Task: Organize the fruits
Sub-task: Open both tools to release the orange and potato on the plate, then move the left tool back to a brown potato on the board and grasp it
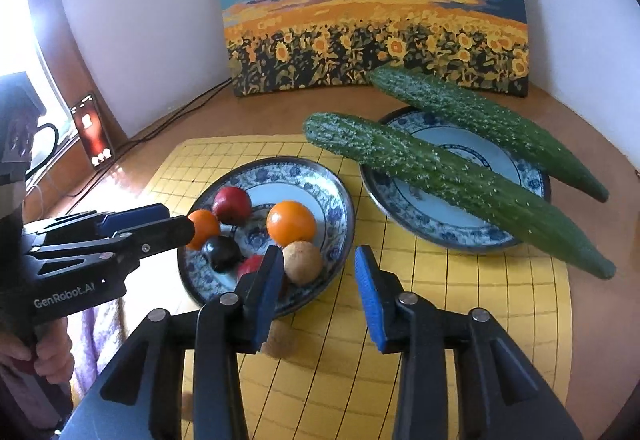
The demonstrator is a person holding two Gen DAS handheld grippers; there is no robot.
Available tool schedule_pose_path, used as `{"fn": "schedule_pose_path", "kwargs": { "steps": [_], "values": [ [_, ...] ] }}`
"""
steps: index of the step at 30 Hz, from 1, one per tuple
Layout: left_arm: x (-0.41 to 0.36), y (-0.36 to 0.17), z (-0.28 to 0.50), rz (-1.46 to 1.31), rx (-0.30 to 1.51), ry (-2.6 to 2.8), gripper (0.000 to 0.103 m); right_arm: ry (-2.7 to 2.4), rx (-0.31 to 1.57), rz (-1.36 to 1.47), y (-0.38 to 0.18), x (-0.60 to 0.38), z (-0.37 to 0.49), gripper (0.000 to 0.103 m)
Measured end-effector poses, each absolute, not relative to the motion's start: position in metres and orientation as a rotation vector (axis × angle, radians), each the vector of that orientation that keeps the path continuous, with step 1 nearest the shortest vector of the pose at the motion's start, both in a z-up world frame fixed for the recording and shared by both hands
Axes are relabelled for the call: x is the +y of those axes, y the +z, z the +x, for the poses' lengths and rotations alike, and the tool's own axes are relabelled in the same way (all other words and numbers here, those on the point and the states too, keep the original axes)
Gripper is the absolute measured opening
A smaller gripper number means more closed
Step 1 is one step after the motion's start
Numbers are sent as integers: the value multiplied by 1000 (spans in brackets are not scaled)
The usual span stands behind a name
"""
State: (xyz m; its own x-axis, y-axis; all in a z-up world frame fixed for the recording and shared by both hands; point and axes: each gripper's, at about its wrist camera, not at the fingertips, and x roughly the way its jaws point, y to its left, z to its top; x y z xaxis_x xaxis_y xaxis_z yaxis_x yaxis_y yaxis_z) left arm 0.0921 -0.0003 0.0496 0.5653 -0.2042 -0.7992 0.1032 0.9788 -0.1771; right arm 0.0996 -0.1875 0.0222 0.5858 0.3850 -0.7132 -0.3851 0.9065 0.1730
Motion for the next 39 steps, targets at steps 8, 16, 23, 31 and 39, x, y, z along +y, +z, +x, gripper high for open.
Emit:
{"fn": "schedule_pose_path", "kwargs": {
  "steps": [8,16,23,31,39],
  "values": [
    [-5,42,69,-112,992,-176,41,454,850,1,21,-191,66,38],
    [-7,46,39,-121,994,-165,42,447,863,-4,16,-196,39,38],
    [-13,45,15,-141,983,-168,43,429,877,-14,10,-202,19,38],
    [-21,34,-2,-149,1012,-222,43,412,886,-7,-1,-212,7,38],
    [-40,32,-13,-117,1025,-274,43,395,890,6,-5,-222,4,38]
  ]
}}
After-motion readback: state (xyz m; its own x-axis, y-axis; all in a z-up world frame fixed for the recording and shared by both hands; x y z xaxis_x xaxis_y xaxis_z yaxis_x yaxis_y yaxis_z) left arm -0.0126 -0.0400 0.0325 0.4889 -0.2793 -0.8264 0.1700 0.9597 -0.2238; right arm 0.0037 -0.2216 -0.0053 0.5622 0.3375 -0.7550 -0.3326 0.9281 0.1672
